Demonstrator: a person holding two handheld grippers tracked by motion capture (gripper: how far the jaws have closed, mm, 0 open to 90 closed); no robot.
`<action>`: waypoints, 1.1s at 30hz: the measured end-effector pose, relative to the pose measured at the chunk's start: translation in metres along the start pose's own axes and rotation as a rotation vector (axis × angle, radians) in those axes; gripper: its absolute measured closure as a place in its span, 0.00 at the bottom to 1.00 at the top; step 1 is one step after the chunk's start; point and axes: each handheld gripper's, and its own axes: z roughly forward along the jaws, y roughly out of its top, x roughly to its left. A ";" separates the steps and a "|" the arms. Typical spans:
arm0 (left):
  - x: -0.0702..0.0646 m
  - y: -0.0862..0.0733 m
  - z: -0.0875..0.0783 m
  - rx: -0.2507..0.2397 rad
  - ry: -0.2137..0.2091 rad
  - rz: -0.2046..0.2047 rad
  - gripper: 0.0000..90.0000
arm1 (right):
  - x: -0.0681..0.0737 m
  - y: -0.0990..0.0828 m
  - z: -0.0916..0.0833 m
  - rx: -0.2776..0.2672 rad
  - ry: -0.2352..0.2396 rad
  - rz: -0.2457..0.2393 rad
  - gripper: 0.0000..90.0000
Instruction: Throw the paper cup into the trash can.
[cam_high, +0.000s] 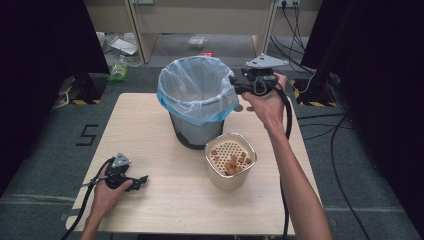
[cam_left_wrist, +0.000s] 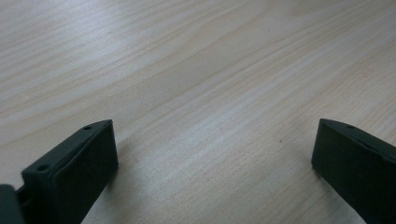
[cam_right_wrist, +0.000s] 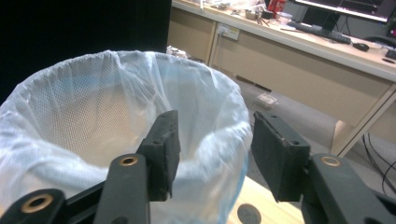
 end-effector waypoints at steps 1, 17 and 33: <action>0.000 0.000 0.000 0.000 0.000 0.000 0.00 | 0.000 0.000 0.000 0.000 0.000 0.000 0.56; 0.000 0.000 0.000 0.001 0.000 0.000 0.00 | -0.019 -0.057 -0.049 0.053 -0.046 -0.005 0.51; 0.000 0.000 0.000 0.001 0.000 0.000 0.00 | -0.018 -0.129 -0.070 0.136 -0.049 0.012 0.49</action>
